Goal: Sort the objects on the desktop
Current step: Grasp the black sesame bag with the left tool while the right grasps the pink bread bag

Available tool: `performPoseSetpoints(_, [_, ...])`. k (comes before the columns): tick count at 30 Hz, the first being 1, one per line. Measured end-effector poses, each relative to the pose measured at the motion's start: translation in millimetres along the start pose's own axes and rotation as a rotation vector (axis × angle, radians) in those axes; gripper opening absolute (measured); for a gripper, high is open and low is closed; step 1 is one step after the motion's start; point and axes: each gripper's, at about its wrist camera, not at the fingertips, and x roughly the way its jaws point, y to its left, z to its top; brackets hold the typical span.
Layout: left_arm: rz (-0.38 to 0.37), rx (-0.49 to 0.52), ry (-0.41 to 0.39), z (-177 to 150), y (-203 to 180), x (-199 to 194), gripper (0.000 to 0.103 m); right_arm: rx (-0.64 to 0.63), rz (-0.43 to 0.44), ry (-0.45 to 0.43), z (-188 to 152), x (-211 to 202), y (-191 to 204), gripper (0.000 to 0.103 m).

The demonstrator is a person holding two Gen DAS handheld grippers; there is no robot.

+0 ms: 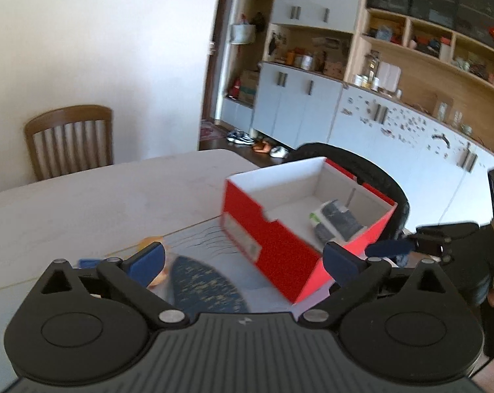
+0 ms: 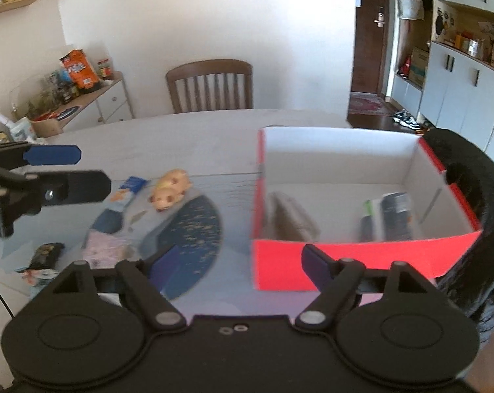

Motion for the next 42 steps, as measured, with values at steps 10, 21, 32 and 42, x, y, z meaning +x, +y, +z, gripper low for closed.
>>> performPoseSetpoints(10, [0.07, -0.033, 0.001, -27, 48, -34, 0.103, -0.031, 0.028, -0.026, -2, 14, 71, 0.083])
performPoseSetpoints(21, [0.174, -0.109, 0.067, -74, 109, -50, 0.103, -0.063, 0.03, -0.011, -1, 44, 122, 0.084])
performPoseSetpoints(32, [0.214, -0.176, 0.194, -106, 148, -42, 0.103, -0.064, 0.034, 0.05, -7, 77, 144, 0.085])
performPoseSetpoints(42, [0.274, -0.258, 0.289, -122, 169, -26, 0.103, -0.01, 0.046, 0.109, -6, 107, 153, 0.084])
